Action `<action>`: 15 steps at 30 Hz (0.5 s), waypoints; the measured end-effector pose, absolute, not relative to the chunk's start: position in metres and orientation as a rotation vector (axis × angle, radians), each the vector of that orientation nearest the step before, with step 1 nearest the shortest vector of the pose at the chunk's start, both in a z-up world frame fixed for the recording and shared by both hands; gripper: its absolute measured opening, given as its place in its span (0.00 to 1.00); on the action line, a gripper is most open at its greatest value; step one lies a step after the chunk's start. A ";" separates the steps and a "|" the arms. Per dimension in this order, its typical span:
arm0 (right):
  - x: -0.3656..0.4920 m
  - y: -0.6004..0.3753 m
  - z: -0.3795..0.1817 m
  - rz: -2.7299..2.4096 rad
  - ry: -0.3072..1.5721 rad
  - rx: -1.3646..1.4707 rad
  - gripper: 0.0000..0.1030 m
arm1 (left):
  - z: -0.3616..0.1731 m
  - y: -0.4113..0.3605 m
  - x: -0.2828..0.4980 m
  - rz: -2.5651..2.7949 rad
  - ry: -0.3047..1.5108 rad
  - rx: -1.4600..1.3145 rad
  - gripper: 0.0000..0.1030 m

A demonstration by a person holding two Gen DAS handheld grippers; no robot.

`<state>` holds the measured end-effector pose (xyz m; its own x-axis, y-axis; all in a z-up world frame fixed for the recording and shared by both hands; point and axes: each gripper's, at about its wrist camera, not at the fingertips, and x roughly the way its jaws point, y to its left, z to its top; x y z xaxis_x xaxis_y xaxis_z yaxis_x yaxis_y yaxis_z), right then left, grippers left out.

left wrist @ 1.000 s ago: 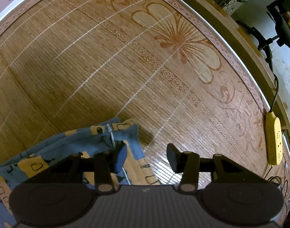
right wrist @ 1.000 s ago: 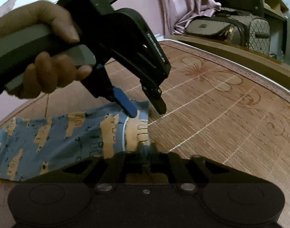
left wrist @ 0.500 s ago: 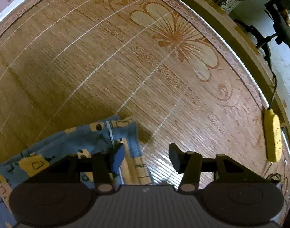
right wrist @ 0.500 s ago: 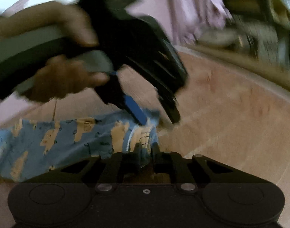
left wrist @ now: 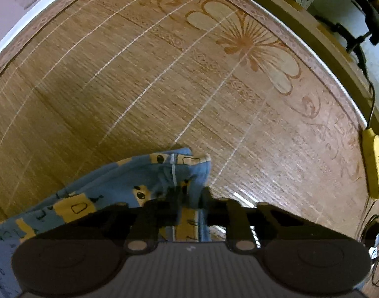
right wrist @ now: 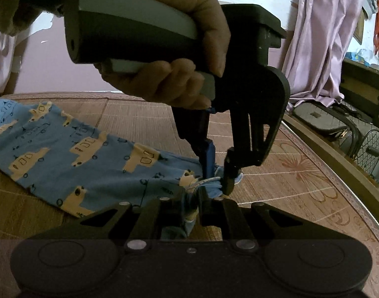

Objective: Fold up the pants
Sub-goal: 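Lift the pants with both grippers and fold them over toward the waistband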

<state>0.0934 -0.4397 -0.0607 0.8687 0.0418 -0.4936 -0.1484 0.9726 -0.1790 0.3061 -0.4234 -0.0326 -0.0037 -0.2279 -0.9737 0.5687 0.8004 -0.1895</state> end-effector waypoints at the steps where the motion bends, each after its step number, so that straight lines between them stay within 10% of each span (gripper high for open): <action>1: 0.093 -0.440 -0.060 0.100 0.507 -0.215 0.10 | -0.031 -0.421 0.306 -0.639 1.442 0.278 0.10; 15: 0.068 -0.394 -0.032 0.239 0.281 -0.214 0.10 | 0.030 -0.244 0.297 -0.684 1.205 -0.192 0.06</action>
